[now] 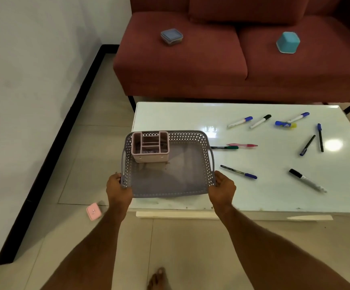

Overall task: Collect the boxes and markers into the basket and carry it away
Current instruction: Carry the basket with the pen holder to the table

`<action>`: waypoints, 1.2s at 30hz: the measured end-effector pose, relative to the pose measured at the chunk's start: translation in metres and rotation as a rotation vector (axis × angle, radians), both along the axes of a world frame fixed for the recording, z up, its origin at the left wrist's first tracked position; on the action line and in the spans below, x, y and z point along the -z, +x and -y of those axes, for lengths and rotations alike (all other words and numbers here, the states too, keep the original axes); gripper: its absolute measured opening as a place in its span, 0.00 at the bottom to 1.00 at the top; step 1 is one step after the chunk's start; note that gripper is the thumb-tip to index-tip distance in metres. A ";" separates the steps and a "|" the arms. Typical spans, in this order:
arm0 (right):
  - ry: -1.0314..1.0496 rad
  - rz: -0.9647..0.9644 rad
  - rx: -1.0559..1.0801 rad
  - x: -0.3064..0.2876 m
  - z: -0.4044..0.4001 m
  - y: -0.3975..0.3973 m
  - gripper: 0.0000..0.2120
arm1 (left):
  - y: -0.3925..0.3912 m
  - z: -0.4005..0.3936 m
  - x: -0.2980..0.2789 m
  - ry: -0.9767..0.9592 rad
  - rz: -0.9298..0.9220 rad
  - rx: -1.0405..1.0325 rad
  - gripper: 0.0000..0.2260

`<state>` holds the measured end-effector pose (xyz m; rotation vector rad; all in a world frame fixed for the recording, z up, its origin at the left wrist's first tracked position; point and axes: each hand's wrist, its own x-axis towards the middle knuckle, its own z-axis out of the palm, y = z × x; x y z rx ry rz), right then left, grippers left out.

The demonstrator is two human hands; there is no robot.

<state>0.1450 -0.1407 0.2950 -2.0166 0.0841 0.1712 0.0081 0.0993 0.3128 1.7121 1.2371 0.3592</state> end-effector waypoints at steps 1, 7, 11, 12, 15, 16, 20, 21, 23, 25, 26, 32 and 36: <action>0.003 0.003 0.009 0.001 -0.005 0.003 0.10 | 0.004 -0.007 0.003 -0.007 0.002 0.010 0.09; -0.030 0.019 0.047 0.006 -0.020 0.024 0.08 | 0.032 -0.034 0.014 -0.014 0.011 0.052 0.11; -0.078 0.050 0.035 0.013 -0.020 0.036 0.02 | 0.050 -0.042 0.017 -0.022 0.028 0.110 0.12; -0.081 0.057 0.039 0.015 -0.019 0.038 0.02 | 0.054 -0.042 0.017 -0.024 0.027 0.118 0.11; -0.085 0.065 0.062 0.019 -0.017 0.046 0.06 | 0.064 -0.043 0.021 -0.054 0.033 0.143 0.12; -0.096 0.066 0.072 0.019 -0.017 0.048 0.07 | 0.066 -0.043 0.023 -0.060 0.035 0.155 0.12; -0.123 0.057 0.093 0.018 -0.019 0.049 0.04 | 0.069 -0.047 0.028 -0.068 0.059 0.177 0.11; -0.135 0.064 0.094 0.019 -0.020 0.049 0.03 | 0.069 -0.048 0.029 -0.068 0.066 0.177 0.11; -0.157 0.065 0.084 0.017 -0.021 0.049 0.03 | 0.066 -0.049 0.030 -0.075 0.074 0.179 0.12; -0.179 0.068 0.084 0.017 -0.022 0.048 0.03 | 0.062 -0.050 0.031 -0.086 0.082 0.193 0.14; -0.186 0.068 0.085 0.017 -0.022 0.049 0.03 | 0.060 -0.051 0.032 -0.091 0.082 0.205 0.15; -0.201 0.073 0.063 0.005 -0.026 0.047 0.04 | 0.058 -0.054 0.033 -0.110 0.106 0.221 0.17; -0.309 0.257 0.108 -0.009 -0.045 0.029 0.23 | 0.052 -0.055 0.030 -0.093 0.150 0.131 0.18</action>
